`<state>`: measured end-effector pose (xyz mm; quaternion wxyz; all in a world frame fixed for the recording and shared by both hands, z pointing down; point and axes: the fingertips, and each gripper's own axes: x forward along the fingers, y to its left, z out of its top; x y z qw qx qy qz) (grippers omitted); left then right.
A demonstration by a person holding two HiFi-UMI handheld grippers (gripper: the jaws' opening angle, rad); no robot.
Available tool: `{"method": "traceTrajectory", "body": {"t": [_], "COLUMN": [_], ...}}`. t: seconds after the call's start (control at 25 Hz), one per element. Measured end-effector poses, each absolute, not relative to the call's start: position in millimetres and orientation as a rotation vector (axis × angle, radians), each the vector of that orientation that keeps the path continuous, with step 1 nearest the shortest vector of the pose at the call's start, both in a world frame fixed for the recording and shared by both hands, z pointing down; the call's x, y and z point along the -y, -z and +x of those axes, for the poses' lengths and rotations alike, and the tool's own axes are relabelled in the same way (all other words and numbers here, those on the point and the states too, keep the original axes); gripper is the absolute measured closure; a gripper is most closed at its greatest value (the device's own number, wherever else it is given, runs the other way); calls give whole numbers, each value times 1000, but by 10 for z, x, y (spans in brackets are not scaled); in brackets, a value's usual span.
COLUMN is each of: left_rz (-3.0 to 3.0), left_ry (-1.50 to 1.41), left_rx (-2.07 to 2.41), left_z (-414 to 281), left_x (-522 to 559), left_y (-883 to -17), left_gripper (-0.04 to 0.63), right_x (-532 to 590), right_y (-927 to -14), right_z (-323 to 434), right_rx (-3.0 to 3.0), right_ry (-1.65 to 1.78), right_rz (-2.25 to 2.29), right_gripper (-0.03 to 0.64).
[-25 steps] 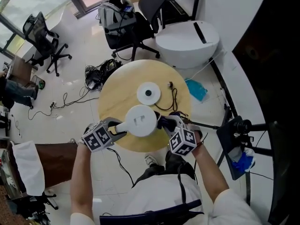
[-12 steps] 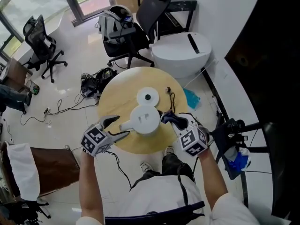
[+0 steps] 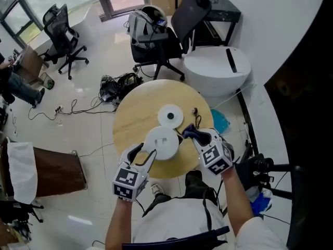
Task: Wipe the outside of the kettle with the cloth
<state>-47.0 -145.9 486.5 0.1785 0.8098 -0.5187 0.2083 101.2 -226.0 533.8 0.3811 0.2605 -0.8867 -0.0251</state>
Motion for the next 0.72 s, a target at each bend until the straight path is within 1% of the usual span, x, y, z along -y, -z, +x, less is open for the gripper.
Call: {"method": "traceTrajectory", "body": {"t": [0.04,0.08,0.12,0.24,0.32,0.48,0.6,0.72], "left_rz": [2247,2204,2161,2051,2015,1960,1927,1925], "left_ry": [-619,-642,-660,-729,-786,-888,-888,-867], "left_rx": [1501,1523,1537,1603,1633,1628,1611,1599], "left_z": [-432,-397,-370,-381,-397,-399,-371,-362], "left_x": [1491,1510,1518,1508,1511,1470,1449,1451], "left_y": [-4929,-4986,-5032,-5087,-5074,-5040,-5033,-5020], "left_gripper": [409,464,505,515,525,525,525,526], "right_x": [2240,2199,2145,2003,1944,1922,1978,2063], "right_y": [-5382,-5442,-5521,-5830,-6026,-6478,-6796,-7071], "right_z": [986,960,931,849,801,725,690,683], "right_rx": [2280,2298,2318,2377,2379,2296,2221,2130], "right_ry": [36,-12,-79,-316,-401,-380,-347,-462], "right_rz": [616,568,516,357,272,164,90,47], "right_gripper": [532,532,532,532,532,532,532,532]}}
